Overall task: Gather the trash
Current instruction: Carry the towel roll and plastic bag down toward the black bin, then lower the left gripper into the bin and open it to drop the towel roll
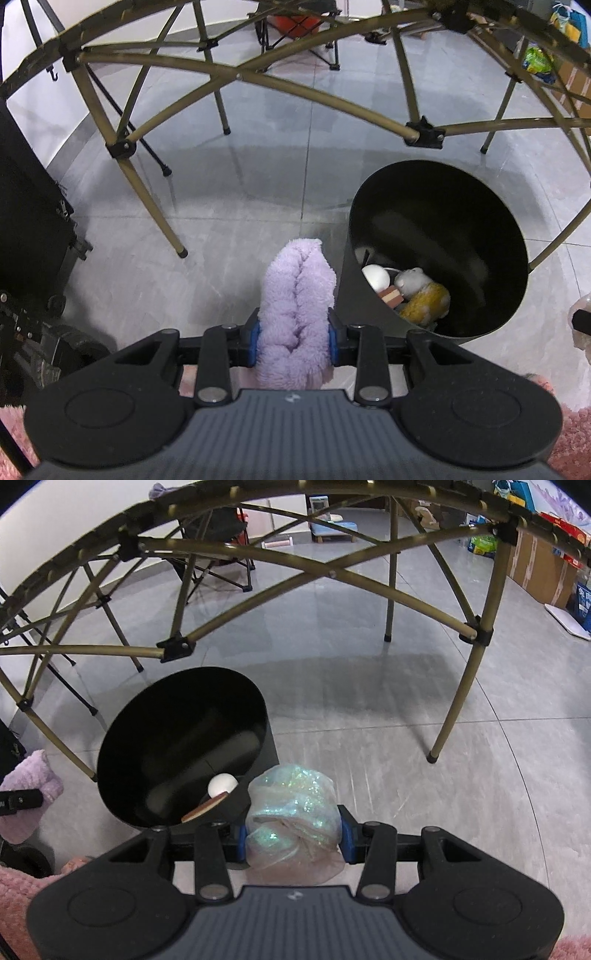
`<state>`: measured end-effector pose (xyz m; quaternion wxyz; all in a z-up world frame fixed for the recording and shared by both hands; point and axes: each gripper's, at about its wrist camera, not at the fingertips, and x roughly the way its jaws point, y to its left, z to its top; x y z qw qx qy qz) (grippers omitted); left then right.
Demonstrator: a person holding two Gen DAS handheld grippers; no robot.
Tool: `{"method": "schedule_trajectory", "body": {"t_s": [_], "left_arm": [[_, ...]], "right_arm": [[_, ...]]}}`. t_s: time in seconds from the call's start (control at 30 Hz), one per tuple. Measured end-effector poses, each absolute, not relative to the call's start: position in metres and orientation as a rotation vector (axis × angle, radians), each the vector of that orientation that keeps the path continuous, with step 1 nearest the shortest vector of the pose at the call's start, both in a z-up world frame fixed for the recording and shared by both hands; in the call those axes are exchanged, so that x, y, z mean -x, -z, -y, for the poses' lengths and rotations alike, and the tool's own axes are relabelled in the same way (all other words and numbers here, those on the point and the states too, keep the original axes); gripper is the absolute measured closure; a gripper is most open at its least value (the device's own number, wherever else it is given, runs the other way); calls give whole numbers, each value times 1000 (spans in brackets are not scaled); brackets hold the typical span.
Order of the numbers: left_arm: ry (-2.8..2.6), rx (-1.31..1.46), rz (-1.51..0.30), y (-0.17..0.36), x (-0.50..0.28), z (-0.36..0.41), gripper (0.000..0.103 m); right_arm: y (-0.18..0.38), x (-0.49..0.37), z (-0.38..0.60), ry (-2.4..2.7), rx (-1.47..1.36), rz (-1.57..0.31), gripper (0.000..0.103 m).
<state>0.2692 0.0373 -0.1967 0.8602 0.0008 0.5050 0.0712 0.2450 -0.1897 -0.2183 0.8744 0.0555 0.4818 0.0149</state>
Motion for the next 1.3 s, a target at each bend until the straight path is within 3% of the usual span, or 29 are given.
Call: {"method": "schedule_trajectory", "body": {"t_s": [0.5,1.3], "left_arm": [[-140,18,-1104,194,-292,-21,70],[6,14,-1100,189,-340,70,70]], "right_arm": [[233,-261,198,23,-117,-1042,60],[247,-293,227,97,-161,-1032,60]]}}
